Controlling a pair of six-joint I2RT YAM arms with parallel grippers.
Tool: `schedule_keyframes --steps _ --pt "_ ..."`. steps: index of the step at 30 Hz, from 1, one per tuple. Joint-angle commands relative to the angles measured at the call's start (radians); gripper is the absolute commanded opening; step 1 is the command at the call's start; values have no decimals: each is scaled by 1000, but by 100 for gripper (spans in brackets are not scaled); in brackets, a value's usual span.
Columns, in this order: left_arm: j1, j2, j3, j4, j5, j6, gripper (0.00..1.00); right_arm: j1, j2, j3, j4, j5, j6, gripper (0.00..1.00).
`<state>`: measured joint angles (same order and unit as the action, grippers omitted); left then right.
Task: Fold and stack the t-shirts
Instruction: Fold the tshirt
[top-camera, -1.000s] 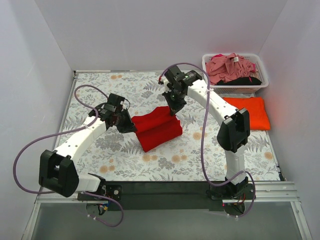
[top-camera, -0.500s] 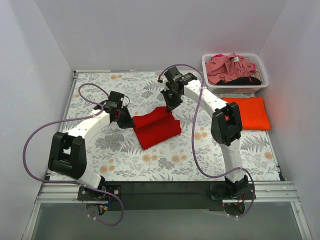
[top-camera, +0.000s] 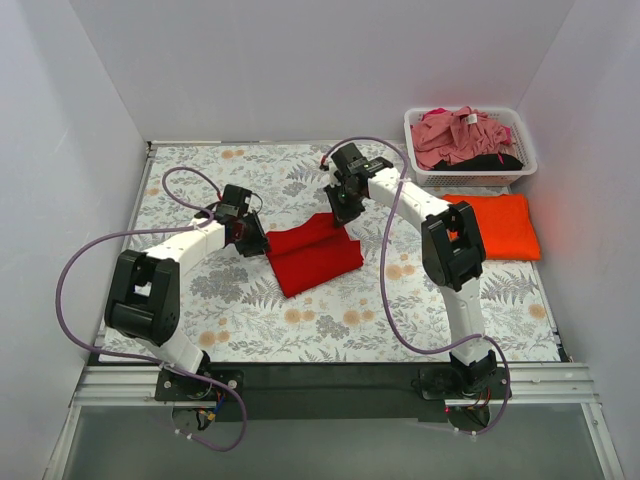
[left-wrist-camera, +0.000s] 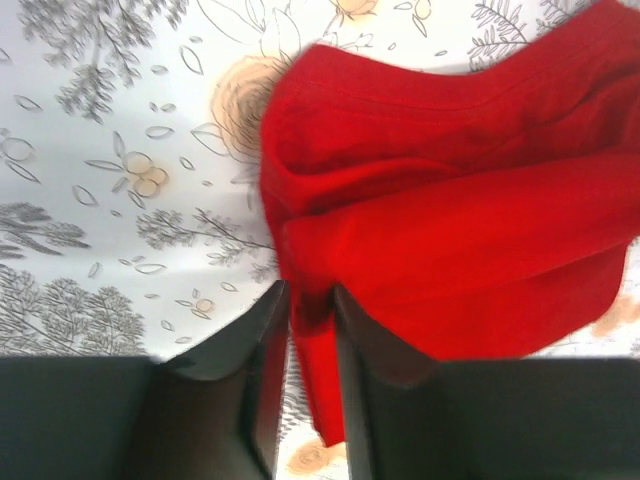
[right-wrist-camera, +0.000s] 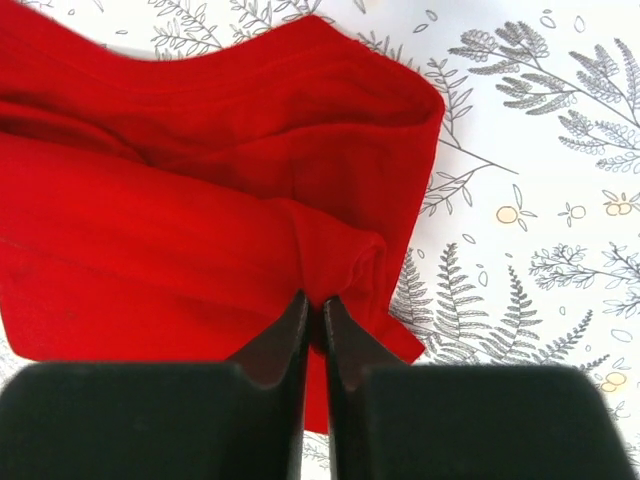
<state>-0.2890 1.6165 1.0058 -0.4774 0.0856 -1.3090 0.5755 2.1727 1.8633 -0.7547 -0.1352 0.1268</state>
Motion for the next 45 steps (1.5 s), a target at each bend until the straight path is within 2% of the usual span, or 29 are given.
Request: schedule_keyframes --steps 1,2,3,4,5,7,10,11,13,16,17,20,24,30,37,43,45 --pt "13 -33 10 11 -70 16 30 -17 -36 -6 66 31 14 21" --pt "13 -47 14 11 -72 19 36 -16 -54 -7 69 32 23 25" --pt "14 -67 17 11 -72 19 52 -17 -71 -15 75 40 27 29" --pt "11 -105 19 13 -73 19 59 -17 -89 -26 99 46 33 36" --pt "10 -128 17 13 -102 20 65 -17 -138 -42 119 52 34 38" --pt "-7 -205 11 11 -113 31 73 -17 -200 -134 204 55 37 48" --pt "-53 -288 -38 14 -126 39 75 -17 -325 -301 310 14 25 53" --pt "-65 -334 -56 23 -119 39 75 -17 -380 -344 396 -12 20 53" --pt "-90 -371 -110 29 -98 33 75 -19 -419 -445 460 -84 1 54" --pt "-122 -411 -180 63 -18 25 60 -22 -444 -519 561 -260 -42 52" --pt "-131 -408 -197 89 -4 22 50 -23 -432 -526 568 -295 -53 50" --pt "-144 -376 -219 137 37 17 38 -29 -380 -533 613 -418 -73 47" --pt "-136 -247 -164 194 -4 24 30 -43 -288 -484 695 -579 -61 46" --pt "-35 -46 -21 284 8 1 28 -89 -90 -331 787 -687 46 46" --pt "28 271 112 326 63 -13 27 -164 133 -283 1047 -728 302 46" --pt "53 373 188 327 91 25 29 -197 139 -329 1111 -698 399 46" --pt "53 367 209 327 105 46 34 -203 104 -352 1112 -692 407 47"
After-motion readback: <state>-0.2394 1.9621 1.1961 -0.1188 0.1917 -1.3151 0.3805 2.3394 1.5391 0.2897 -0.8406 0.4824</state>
